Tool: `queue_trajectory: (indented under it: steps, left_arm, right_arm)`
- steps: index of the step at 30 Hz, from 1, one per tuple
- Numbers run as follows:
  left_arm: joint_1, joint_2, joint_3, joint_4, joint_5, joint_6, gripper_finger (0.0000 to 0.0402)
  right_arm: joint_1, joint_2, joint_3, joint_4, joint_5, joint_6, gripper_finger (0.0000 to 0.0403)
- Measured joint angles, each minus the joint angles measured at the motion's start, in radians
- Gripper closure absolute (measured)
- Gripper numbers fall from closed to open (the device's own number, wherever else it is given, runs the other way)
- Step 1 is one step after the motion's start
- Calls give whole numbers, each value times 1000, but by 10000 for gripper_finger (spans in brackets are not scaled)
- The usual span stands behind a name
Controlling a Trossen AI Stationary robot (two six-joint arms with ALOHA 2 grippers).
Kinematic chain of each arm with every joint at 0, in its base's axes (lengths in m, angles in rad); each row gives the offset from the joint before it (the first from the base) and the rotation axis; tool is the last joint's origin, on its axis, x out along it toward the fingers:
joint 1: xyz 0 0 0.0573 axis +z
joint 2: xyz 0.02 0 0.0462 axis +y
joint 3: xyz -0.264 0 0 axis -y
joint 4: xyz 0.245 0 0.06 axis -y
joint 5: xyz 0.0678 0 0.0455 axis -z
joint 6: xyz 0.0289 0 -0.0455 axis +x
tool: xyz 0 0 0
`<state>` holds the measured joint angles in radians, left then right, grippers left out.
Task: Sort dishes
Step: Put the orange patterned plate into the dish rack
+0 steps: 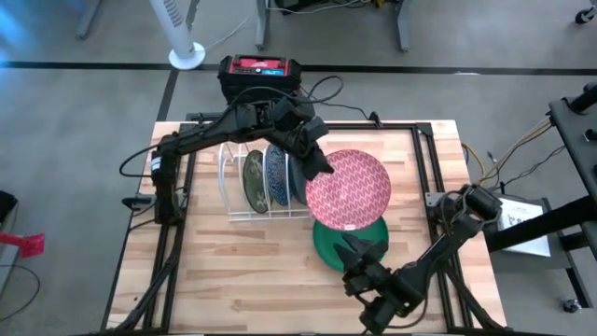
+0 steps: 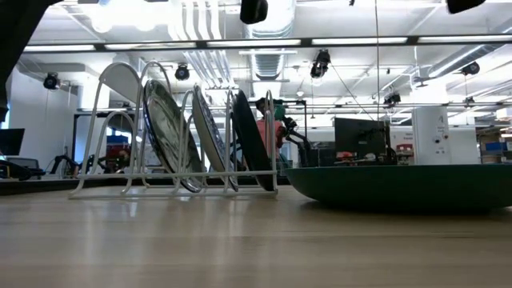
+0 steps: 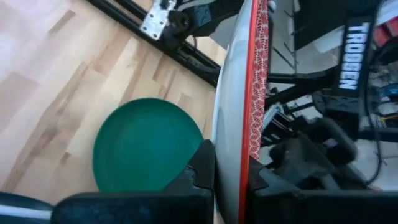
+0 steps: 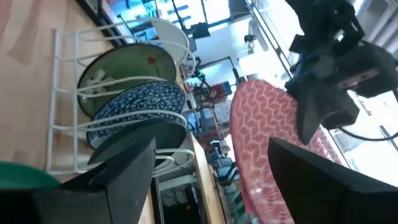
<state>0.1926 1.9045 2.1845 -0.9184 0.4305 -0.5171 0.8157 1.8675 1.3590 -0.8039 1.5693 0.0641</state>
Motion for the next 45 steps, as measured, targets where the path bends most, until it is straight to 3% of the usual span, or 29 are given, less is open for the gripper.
queue_trajectory:
  steps: [4,20,28,36,41,45]
  left_arm:
    - [-13,1,1,-5,7,11,400]
    - [-34,3,-1,-118,-34,56,400]
    - [-34,6,-1,-118,-38,61,397]
    - [-30,9,-1,-119,-73,78,373]
    - [-31,10,-3,-130,-99,180,340]
    - [-33,12,-3,-149,-99,282,288]
  right_arm:
    - [-36,10,-3,0,1,8,113]
    - [-177,8,-3,7,1,-222,143]
    - [-178,8,-3,10,1,-237,221]
    - [-174,8,-4,20,62,-259,371]
    - [-174,7,-3,28,46,-260,380]
    - [-175,7,-3,30,26,-262,381]
